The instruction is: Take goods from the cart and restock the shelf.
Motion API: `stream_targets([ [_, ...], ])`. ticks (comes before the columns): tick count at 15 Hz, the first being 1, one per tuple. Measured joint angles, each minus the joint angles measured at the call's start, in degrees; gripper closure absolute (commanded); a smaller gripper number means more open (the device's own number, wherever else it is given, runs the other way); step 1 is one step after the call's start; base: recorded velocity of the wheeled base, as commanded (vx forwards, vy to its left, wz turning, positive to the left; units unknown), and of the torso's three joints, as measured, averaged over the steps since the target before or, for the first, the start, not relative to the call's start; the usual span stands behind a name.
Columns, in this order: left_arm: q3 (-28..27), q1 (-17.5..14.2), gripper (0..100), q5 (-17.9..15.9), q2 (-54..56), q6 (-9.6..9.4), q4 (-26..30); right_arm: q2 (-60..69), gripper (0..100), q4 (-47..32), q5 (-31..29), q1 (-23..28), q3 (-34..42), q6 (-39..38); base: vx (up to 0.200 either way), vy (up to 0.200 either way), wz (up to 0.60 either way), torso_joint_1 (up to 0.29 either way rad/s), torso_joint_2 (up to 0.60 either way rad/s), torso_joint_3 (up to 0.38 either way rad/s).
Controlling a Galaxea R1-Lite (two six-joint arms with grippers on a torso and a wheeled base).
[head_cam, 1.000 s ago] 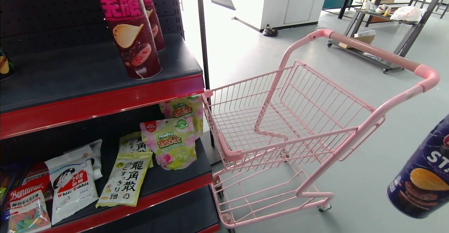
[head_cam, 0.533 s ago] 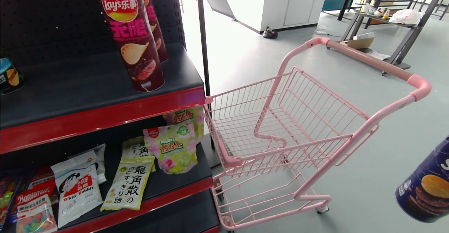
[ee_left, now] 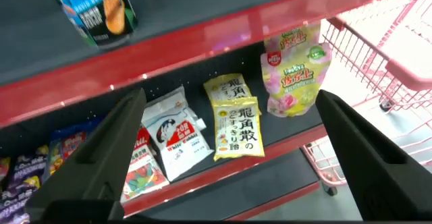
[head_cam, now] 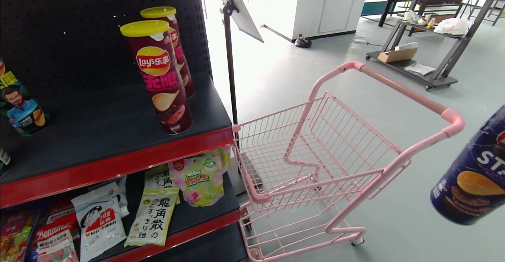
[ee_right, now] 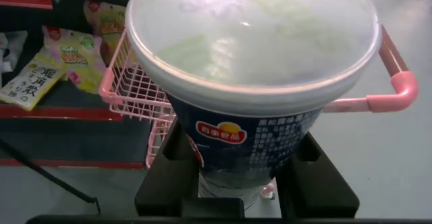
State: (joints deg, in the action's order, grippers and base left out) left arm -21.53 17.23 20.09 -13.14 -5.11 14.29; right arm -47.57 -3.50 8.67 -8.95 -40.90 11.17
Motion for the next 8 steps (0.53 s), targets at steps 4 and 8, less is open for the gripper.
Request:
stream_targets([
  [4,0.0,0.0,0,-0.01,-0.09,-3.67,0.05,-6.7,100,0.06,0.11,-2.4,-4.85,0.07,0.0,0.0,0.0,0.211,-0.57,-0.362],
  [8,0.0,0.0,0,0.0,-0.3,-5.51,0.16,-9.05,100,-0.02,0.09,-4.52,-4.85,0.13,0.0,0.0,0.0,0.059,-0.15,-0.087],
])
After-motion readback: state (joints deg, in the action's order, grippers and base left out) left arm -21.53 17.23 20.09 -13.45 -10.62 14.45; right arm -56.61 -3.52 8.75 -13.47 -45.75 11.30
